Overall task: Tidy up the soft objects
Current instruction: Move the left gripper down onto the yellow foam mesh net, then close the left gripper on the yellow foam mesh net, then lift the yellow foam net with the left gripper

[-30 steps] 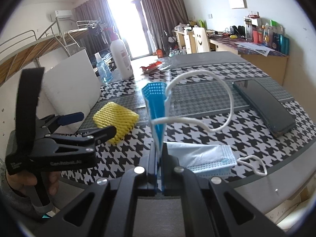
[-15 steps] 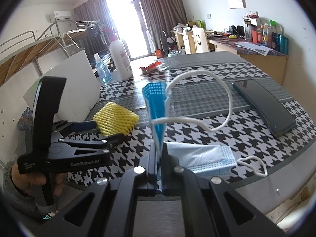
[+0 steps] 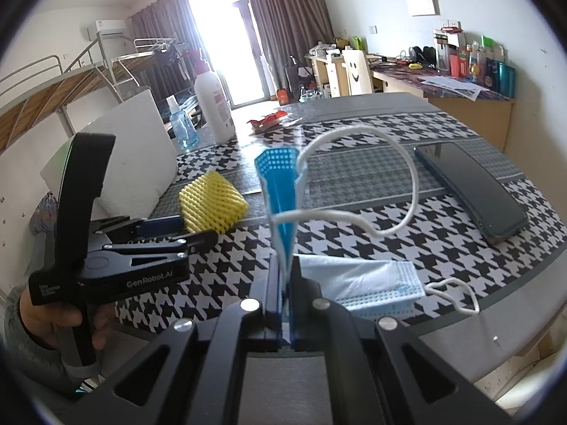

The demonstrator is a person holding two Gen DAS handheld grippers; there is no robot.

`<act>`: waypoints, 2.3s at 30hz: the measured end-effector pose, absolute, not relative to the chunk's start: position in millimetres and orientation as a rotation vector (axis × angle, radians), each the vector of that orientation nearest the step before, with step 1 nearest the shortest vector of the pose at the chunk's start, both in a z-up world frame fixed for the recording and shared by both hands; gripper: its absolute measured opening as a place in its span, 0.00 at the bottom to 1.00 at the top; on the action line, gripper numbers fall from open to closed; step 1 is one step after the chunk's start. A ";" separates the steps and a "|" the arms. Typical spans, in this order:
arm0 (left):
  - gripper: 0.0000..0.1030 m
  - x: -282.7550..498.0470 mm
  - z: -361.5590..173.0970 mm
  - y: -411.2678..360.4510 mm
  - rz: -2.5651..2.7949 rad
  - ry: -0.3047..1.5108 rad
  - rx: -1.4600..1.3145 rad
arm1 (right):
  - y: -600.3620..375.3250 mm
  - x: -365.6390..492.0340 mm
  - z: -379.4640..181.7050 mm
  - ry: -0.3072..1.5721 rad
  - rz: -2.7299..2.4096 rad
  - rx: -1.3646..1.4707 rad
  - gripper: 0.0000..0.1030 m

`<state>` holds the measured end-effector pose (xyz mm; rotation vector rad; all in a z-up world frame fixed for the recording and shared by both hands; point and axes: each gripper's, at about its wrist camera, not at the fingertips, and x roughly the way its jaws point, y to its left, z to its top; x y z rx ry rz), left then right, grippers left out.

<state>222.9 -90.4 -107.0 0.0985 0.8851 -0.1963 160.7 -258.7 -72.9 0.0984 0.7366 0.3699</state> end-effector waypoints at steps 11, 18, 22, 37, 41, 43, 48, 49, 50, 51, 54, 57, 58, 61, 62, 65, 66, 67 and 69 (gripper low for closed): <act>0.62 216.3 -91.1 -86.2 -0.173 0.821 0.098 | -259.2 160.3 -72.3 0.727 0.371 0.102 0.05; 0.63 233.7 -87.8 -88.7 -0.150 0.845 0.075 | -258.7 164.5 -76.2 0.740 0.373 0.111 0.05; 0.64 239.6 -86.7 -90.4 -0.130 0.844 0.075 | -258.4 163.9 -76.7 0.736 0.380 0.112 0.05; 0.70 256.0 -105.2 -92.8 -0.136 0.876 0.082 | -264.6 168.4 -83.8 0.747 0.394 0.137 0.04; 0.68 253.1 -105.7 -91.1 -0.150 0.876 0.088 | -265.0 170.8 -87.5 0.759 0.403 0.134 0.04; 0.66 251.8 -105.6 -90.8 -0.160 0.873 0.096 | -264.7 172.2 -89.1 0.764 0.409 0.132 0.04; 0.23 242.0 -103.4 -95.8 -0.217 0.857 0.122 | -264.4 177.6 -89.6 0.775 0.422 0.133 0.04; 0.17 239.8 -103.1 -98.2 -0.237 0.853 0.132 | -262.9 179.5 -89.4 0.781 0.421 0.128 0.04; 0.16 237.0 -102.3 -98.9 -0.263 0.843 0.130 | -261.7 181.2 -88.9 0.786 0.416 0.124 0.04; 0.15 236.5 -101.6 -96.2 -0.281 0.842 0.107 | -260.0 183.1 -88.1 0.793 0.416 0.121 0.04; 0.15 236.3 -101.3 -87.3 -0.347 0.851 0.028 | -255.5 185.6 -87.1 0.807 0.420 0.110 0.04; 0.15 229.4 -95.7 -90.2 -0.363 0.824 0.039 | -251.9 185.7 -86.0 0.831 0.403 0.096 0.04; 0.15 227.1 -94.1 -91.0 -0.377 0.822 0.040 | -251.3 184.1 -83.4 0.823 0.409 0.097 0.04; 0.15 220.0 -88.7 -89.9 -0.382 0.797 0.042 | -249.4 181.7 -76.5 0.799 0.391 0.099 0.04; 0.15 217.3 -87.0 -88.3 -0.386 0.794 0.036 | -247.5 181.2 -74.5 0.792 0.388 0.100 0.04; 0.15 206.7 -78.2 -86.3 -0.396 0.763 0.044 | -241.7 175.8 -68.8 0.770 0.385 0.087 0.04; 0.15 204.6 -76.0 -85.9 -0.396 0.751 0.046 | -238.5 172.5 -66.3 0.760 0.382 0.077 0.04; 0.15 203.2 -73.5 -85.4 -0.398 0.740 0.045 | -237.3 170.2 -64.9 0.752 0.381 0.071 0.04; 0.15 199.6 -68.7 -82.8 -0.396 0.730 0.039 | -233.9 165.5 -60.7 0.734 0.372 0.059 0.04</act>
